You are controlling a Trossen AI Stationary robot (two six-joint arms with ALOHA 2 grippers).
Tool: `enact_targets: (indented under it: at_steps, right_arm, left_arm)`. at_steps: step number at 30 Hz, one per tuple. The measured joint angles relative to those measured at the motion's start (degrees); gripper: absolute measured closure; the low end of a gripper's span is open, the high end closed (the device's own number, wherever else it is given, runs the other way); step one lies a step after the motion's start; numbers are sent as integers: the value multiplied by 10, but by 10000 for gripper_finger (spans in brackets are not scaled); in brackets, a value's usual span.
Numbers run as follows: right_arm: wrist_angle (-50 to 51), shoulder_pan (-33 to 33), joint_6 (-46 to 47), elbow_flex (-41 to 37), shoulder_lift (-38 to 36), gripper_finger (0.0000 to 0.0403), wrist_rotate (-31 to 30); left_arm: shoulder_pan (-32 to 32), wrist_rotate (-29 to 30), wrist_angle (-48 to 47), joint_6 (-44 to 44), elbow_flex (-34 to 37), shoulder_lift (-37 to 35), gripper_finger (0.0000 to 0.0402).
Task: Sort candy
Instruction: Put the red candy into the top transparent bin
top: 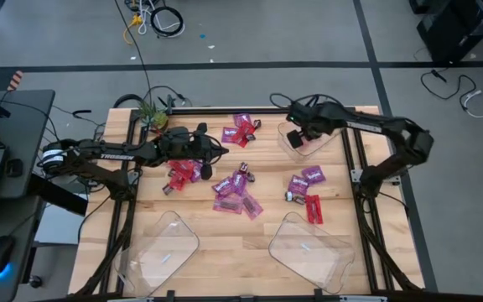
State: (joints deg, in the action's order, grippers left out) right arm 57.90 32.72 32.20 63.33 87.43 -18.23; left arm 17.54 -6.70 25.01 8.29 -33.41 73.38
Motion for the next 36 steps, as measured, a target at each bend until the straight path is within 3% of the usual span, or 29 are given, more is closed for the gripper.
enact_targets:
  at_steps: [5,11,21,27,31,36]
  right_arm:
    - [-16,17,1,0,40,388,39]
    - [-26,33,-3,0,63,347,65]
    - [29,25,-64,18,14,253,107]
    - [112,-79,-16,40,-88,276,125]
    - [128,-196,123,-1,-145,302,143]
    - [101,-356,323,-79,-161,298,171]
  left_arm:
    - [0,0,-7,0,0,0,401]
    - [0,-5,-16,-1,0,0,401]
    - [0,-5,-27,-1,0,0,401]
    - [0,-5,-22,2,0,0,401]
    - [0,-5,-22,2,0,0,401]
    - [0,-5,-22,1,0,0,401]
